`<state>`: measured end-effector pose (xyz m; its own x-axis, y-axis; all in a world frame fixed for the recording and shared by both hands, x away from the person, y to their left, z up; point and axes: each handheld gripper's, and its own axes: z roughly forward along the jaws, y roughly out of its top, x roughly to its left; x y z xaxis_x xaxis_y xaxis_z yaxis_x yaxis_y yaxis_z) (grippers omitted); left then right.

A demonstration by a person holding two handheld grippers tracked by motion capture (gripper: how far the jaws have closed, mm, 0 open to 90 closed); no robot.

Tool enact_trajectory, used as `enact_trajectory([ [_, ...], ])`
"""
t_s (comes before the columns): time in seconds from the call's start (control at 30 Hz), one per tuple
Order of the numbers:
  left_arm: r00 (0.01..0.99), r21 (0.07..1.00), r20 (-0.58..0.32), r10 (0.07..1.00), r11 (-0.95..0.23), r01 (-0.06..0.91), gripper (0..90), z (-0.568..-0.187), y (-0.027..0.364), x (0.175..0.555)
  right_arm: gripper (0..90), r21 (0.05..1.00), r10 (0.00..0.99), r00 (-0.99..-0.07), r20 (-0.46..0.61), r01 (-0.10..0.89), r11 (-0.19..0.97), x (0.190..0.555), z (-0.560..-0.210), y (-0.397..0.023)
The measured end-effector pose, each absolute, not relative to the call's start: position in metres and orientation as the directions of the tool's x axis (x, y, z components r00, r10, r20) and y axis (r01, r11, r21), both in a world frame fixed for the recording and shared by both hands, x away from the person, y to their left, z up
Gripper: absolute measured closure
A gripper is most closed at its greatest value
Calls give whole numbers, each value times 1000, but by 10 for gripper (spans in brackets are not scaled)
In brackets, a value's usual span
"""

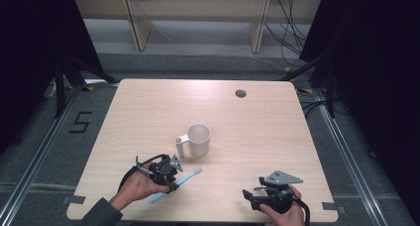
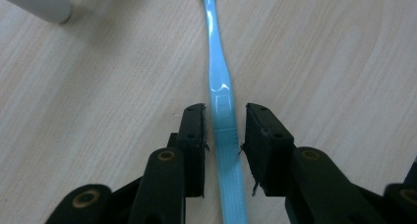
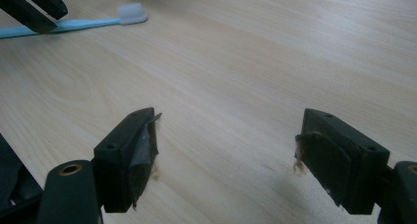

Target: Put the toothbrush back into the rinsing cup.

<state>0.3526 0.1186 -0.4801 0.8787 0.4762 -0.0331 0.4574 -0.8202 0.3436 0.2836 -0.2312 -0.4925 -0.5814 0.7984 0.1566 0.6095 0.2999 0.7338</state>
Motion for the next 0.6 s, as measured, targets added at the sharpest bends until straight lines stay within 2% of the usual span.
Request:
enact_trajectory([
  [0.4, 887, 293, -35, 461, -843, 450, 723, -482, 110, 357, 237, 740, 794, -590, 149, 599, 307, 285, -492, -232],
  [0.5, 887, 284, -35, 461, -846, 451, 745, -482, 110, 359, 237, 730, 797, -578, 176, 620, 288, 283, -493, -230],
  [0.6, 890, 266, -30, 455, -855, 446, 771, -481, 109, 360, 238, 738, 795, -587, 156, 604, 301, 284, -492, -231],
])
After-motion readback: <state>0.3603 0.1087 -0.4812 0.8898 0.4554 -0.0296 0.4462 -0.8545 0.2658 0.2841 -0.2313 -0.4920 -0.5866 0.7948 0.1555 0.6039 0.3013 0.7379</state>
